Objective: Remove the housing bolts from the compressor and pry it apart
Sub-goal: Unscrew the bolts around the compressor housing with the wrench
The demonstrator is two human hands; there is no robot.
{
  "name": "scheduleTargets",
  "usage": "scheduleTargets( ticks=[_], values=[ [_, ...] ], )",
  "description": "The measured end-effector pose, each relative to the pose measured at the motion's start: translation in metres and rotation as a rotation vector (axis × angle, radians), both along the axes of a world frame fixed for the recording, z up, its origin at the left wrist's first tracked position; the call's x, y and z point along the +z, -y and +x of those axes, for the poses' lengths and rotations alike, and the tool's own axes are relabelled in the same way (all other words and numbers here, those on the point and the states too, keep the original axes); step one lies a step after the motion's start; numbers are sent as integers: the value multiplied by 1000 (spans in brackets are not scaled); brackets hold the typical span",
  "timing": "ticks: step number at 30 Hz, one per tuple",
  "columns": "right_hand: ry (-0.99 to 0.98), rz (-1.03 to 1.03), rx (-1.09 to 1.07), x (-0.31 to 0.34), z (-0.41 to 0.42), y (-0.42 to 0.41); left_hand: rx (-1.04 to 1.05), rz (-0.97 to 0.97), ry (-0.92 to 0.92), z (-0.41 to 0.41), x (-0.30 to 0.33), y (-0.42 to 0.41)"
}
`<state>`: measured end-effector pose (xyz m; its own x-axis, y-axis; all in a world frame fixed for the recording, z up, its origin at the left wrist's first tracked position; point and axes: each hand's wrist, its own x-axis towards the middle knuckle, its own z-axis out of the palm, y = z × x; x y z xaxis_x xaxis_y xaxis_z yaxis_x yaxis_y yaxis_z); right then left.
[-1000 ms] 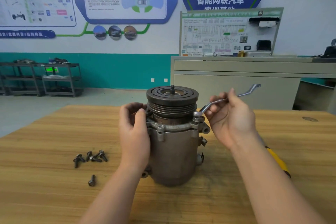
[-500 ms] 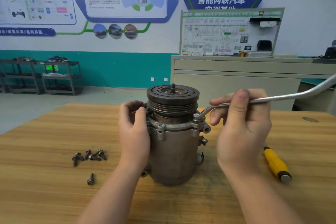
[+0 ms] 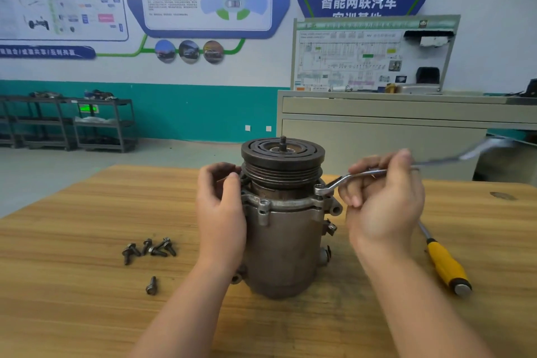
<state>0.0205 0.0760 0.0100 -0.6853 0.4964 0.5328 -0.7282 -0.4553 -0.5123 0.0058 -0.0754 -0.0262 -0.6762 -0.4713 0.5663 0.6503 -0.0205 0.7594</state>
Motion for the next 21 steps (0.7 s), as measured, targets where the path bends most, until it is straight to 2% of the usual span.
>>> scheduleTargets(
  ticks=[3,6,9,16,18,21],
  values=[
    [259,-79,368,9,-15,-13,11,-10,3,1,0,-1],
    [250,-234,406,10,-17,-15,13,-16,2,0,0,0],
    [159,-249,221,11,-12,-18,11,-9,6,0,0,0],
    [27,101,-145,4,5,-5,2,-14,-2,0,-2,0],
    [-65,227,-264,2,10,-2,-10,-11,-6,-1,-2,1],
    [-327,476,-471,-4,20,3,-10,-16,-4,-1,-3,1]
  ],
)
